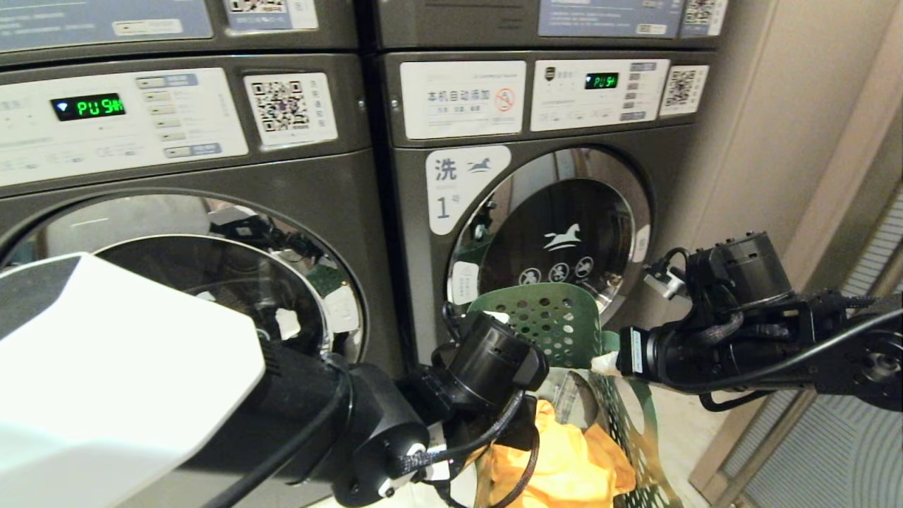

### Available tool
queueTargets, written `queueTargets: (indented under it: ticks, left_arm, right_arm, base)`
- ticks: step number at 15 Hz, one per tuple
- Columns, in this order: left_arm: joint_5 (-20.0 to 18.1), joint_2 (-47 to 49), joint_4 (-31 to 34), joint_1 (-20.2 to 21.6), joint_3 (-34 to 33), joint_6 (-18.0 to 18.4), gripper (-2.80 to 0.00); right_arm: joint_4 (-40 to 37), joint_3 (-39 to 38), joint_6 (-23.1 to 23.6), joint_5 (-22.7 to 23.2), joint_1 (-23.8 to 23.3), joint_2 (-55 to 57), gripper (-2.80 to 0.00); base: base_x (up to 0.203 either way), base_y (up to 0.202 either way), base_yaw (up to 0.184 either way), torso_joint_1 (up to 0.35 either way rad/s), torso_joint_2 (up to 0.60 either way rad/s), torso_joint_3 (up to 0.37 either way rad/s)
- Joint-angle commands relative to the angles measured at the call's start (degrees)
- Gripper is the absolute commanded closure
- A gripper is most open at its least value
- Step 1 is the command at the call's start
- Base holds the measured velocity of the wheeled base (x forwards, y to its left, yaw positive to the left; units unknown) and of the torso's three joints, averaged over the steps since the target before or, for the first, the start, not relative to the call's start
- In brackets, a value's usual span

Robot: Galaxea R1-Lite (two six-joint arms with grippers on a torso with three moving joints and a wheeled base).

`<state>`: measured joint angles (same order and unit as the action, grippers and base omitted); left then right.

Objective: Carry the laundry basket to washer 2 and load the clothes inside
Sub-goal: Pick up the clothes basket and put it beside the washing machine

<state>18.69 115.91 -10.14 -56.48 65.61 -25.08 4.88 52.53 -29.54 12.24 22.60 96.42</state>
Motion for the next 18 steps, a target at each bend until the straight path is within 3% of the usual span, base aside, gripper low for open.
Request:
queueTargets:
  ticks: [1, 6, 11, 18]
  left_arm:
    - [0.1, 1.2, -0.1, 0.0, 0.9, -0.1, 0.00]
    - [0.1, 2.6, -0.1, 0.0, 1.9, -0.2, 0.00]
    - [-0.1, 5.4, 0.1, -0.6, 6.3, -0.2, 0.00]
    - [0.0, 9.8, 0.5, -2.3, 12.5, 0.3, 0.00]
  right_arm:
    - [0.0, -0.1, -0.2, 0.2, -0.3, 0.1, 0.00]
    - [0.0, -0.1, -0.2, -0.3, -0.4, 0.7, 0.00]
    - [-0.1, -1.1, 3.3, -7.1, -0.4, 1.8, 0.00]
    - [-0.5, -2.4, 3.2, -14.1, -1.3, 1.6, 0.00]
  base:
    - [0.001, -0.010, 0.170, -0.002, 0.00, 0.004]
    - [0.002, -0.008, 0.177, 0.002, 0.00, 0.002]
    - [0.002, -0.008, 0.164, 0.007, 0.00, 0.005]
    - [0.000, -0.001, 0.012, 0.000, 0.00, 0.000]
